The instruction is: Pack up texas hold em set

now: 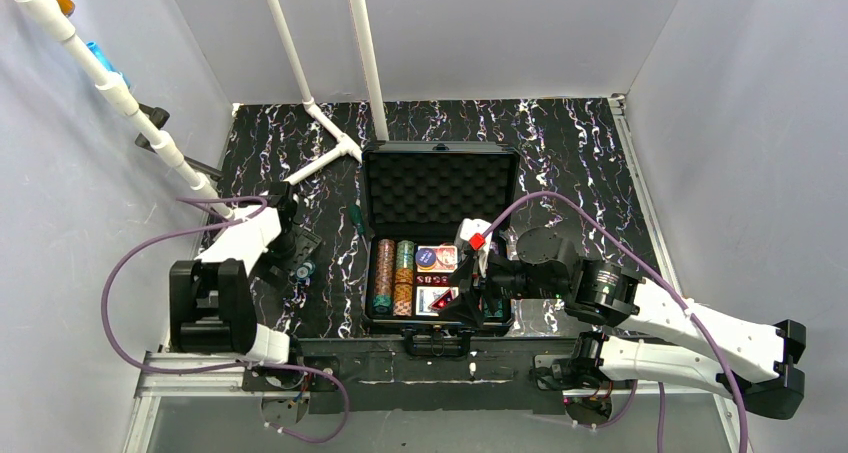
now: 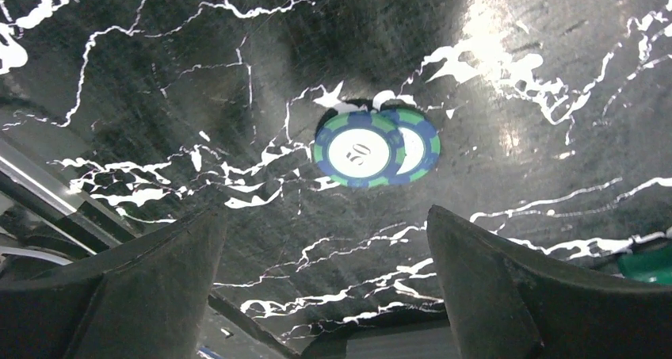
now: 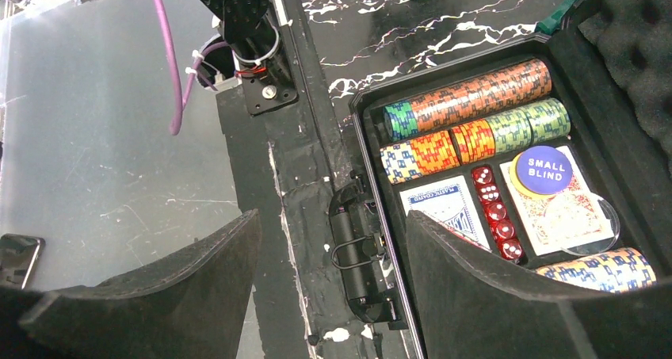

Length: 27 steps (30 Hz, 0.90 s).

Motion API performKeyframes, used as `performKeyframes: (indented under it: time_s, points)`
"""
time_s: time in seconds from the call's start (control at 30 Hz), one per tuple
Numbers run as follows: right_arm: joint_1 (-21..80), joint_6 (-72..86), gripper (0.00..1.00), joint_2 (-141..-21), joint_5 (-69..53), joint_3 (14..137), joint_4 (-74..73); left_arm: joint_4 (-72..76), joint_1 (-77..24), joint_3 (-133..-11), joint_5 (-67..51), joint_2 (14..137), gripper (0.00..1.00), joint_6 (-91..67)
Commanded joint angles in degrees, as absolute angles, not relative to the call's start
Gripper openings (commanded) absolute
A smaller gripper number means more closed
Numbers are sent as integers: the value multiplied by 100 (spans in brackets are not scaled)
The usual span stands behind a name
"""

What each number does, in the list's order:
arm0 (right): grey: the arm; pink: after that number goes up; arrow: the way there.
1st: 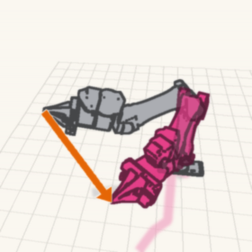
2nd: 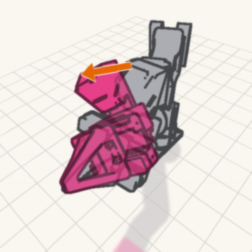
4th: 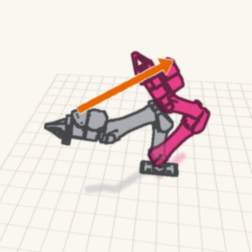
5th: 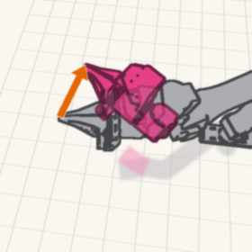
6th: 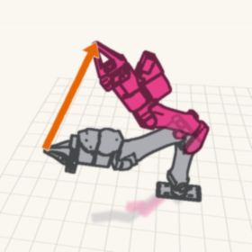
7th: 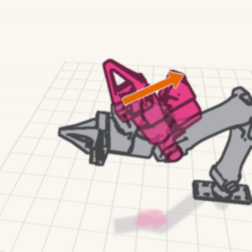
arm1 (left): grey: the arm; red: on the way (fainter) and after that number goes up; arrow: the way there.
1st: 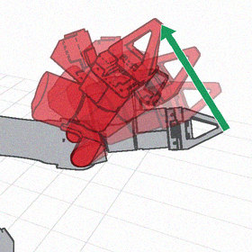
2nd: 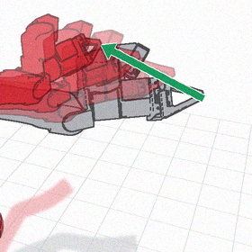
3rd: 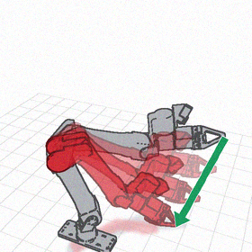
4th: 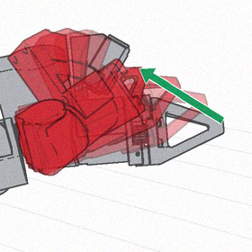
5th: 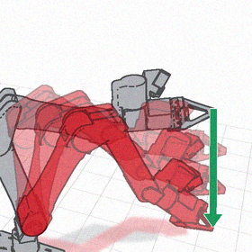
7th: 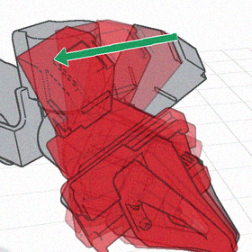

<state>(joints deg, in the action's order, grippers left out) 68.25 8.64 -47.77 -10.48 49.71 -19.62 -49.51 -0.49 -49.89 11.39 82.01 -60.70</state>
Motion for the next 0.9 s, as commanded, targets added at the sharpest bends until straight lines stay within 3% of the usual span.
performKeyframes:
  time_s: [0.0, 0.23, 0.33, 0.53, 0.87]
  points:
    - [6812, 830, 75, -4787, -1057, 4922, -1764, -4739, -44, -5170, 1348, 8472, 95, -6204]
    - [6804, 826, 75, -4785, -1045, 4912, -1763, -4506, -42, -5193, 1369, 8954, 93, -6238]
    - [6806, 829, 75, -4790, -1050, 4904, -1753, -4547, -40, -5272, 1450, 9108, 88, -6287]
    - [6795, 828, 75, -4779, -1032, 4912, -1765, -4580, -38, -5357, 1544, 9205, 65, -6325]
    - [6797, 820, 75, -4778, -1036, 4930, -1769, -4561, -42, -5141, 1669, 8901, 48, -6421]
